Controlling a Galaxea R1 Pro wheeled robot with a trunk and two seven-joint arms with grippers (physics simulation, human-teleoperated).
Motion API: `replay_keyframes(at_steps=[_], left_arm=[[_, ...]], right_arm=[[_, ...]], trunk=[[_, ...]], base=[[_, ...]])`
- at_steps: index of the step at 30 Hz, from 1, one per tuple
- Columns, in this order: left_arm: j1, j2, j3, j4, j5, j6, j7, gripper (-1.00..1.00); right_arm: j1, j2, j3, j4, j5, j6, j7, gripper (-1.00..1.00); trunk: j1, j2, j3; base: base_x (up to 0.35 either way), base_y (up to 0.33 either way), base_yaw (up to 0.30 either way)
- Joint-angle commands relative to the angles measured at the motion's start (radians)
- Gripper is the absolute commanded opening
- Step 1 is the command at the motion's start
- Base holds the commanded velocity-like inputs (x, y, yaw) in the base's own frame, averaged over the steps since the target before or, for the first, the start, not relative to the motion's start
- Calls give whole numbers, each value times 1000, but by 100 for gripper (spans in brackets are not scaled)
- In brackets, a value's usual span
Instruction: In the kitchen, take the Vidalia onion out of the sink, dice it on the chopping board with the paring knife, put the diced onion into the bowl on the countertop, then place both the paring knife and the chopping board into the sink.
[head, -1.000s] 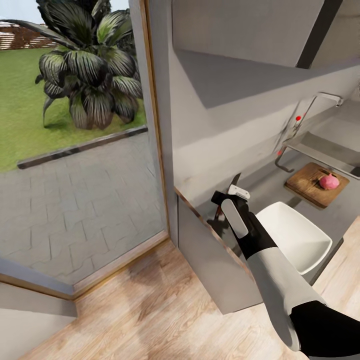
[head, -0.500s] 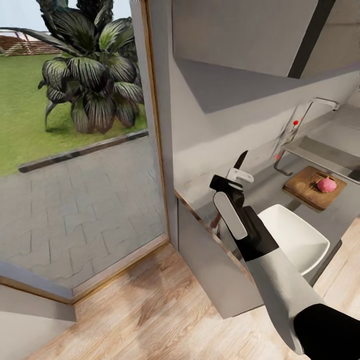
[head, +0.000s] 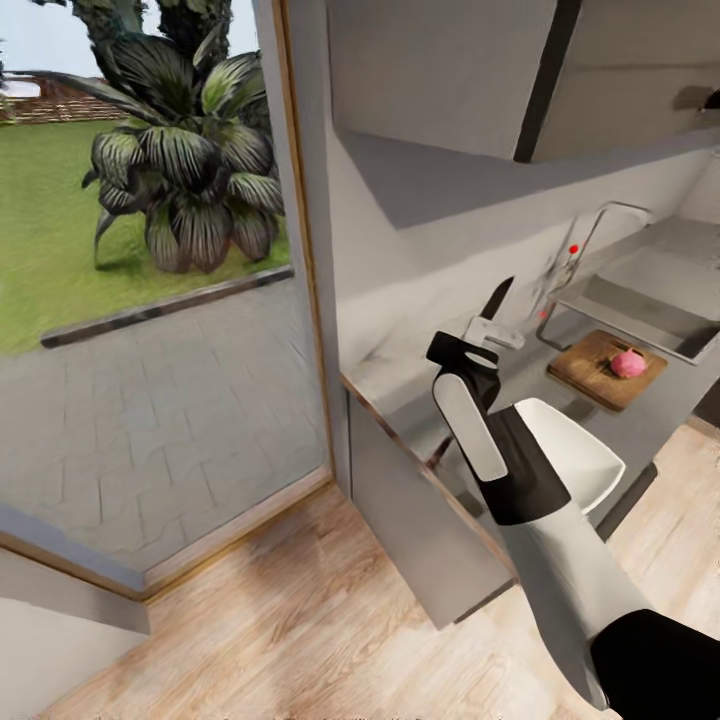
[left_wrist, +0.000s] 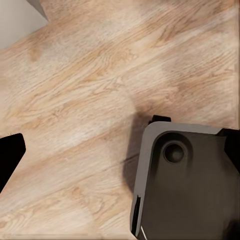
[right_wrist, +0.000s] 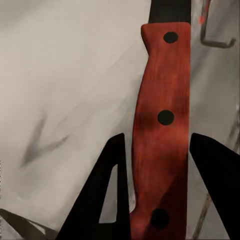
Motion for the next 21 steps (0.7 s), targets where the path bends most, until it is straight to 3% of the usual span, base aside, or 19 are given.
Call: replay_keyframes(at_steps=[1, 21], left_arm=[[0, 1, -4, -2, 6, -2, 6, 100], [0, 1, -4, -2, 5, -2, 6, 100]], right_arm=[[-1, 0, 1, -8, -5, 8, -8, -100], [-1, 0, 1, -31, -5, 25, -9, -100]], trunk=[[0, -2, 0], [0, -2, 32]], base=[[-146, -199, 0], [-21, -288, 0]])
